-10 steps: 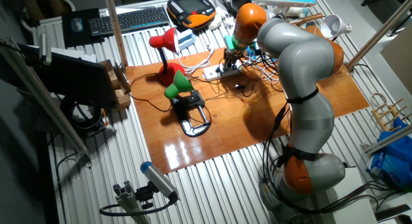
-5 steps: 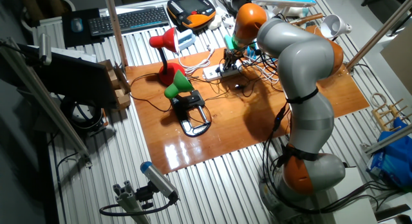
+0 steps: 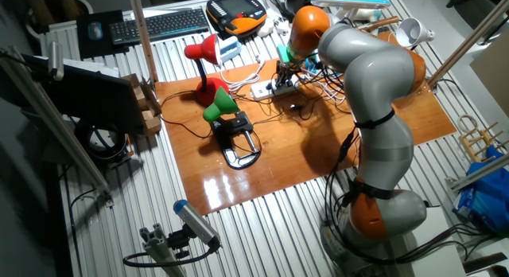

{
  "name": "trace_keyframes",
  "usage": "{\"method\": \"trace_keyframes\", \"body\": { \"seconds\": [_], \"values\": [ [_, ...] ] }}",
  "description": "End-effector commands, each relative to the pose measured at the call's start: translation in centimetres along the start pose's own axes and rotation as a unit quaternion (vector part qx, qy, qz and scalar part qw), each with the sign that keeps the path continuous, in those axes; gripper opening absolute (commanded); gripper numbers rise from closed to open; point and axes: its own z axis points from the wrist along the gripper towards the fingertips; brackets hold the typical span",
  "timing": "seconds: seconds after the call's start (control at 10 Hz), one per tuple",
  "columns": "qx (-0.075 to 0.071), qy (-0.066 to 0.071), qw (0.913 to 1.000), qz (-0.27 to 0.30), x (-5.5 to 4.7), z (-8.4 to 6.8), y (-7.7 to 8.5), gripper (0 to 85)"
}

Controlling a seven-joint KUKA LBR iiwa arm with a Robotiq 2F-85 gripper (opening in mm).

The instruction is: Plug in the power cord of the desk lamp, turn on the socket, and light up the desk lamp

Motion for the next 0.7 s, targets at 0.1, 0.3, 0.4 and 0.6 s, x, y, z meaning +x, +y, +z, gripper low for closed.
{"method": "trace_keyframes", "body": {
  "seconds": [0.1,0.3,0.4,0.6],
  "values": [
    [-0.001,0.0,1.0,-0.004,-0.03,-0.08,0.06,0.0],
    [-0.002,0.0,1.0,-0.006,-0.02,-0.09,0.08,0.0],
    [-0.001,-0.001,1.0,-0.006,-0.02,-0.1,0.1,0.0],
    [0.0,-0.001,1.0,-0.005,-0.03,-0.12,0.12,0.0]
  ]
}}
